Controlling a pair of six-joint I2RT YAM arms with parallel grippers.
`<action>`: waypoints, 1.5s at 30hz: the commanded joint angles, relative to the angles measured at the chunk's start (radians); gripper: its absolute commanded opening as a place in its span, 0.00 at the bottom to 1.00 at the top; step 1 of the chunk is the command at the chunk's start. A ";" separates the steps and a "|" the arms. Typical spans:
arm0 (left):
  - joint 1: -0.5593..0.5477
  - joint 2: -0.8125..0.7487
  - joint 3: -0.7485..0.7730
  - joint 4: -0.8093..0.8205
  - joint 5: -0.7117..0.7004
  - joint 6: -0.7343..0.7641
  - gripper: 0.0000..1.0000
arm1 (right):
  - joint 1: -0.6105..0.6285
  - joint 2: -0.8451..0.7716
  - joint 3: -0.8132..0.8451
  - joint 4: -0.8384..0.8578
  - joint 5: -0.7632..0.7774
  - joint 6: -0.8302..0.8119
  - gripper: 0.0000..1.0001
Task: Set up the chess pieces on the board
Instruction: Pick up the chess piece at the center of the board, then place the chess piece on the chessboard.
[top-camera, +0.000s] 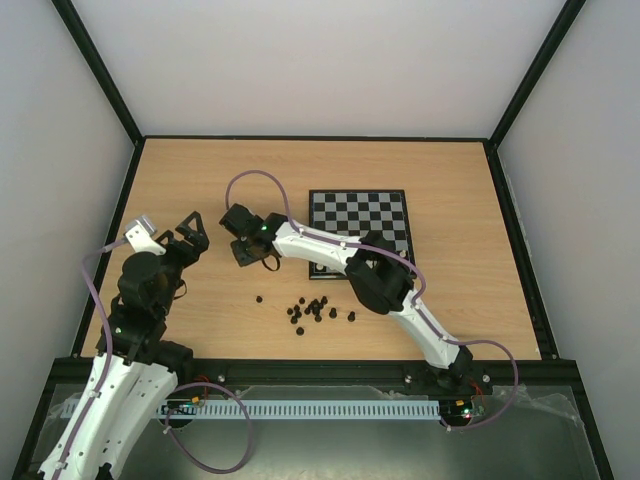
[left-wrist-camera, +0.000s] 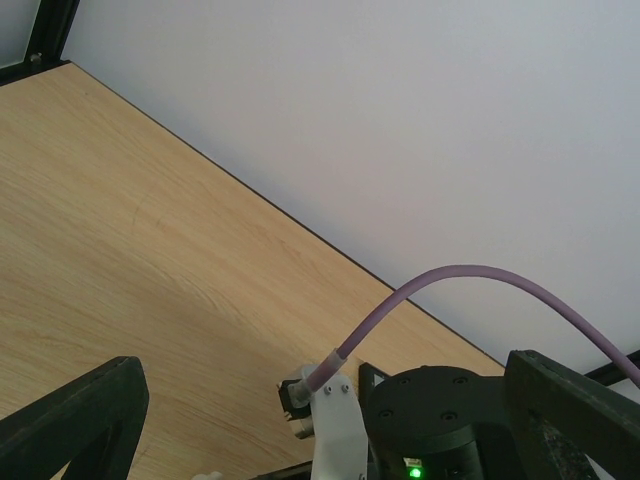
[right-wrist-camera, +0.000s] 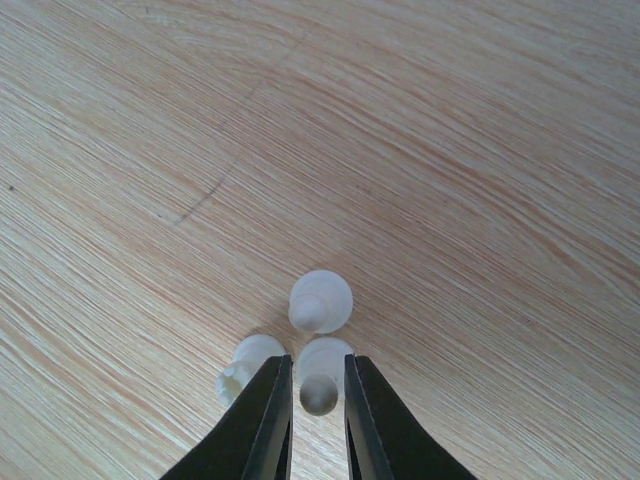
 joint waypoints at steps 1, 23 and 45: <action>0.005 0.005 0.010 0.006 0.002 0.004 1.00 | 0.004 0.028 0.026 -0.067 0.008 -0.003 0.18; 0.004 0.009 0.010 0.009 0.000 0.005 1.00 | 0.005 -0.104 -0.110 -0.040 0.047 0.009 0.06; 0.006 0.047 0.005 0.024 0.014 0.004 0.99 | -0.149 -0.912 -0.814 -0.067 0.273 0.075 0.06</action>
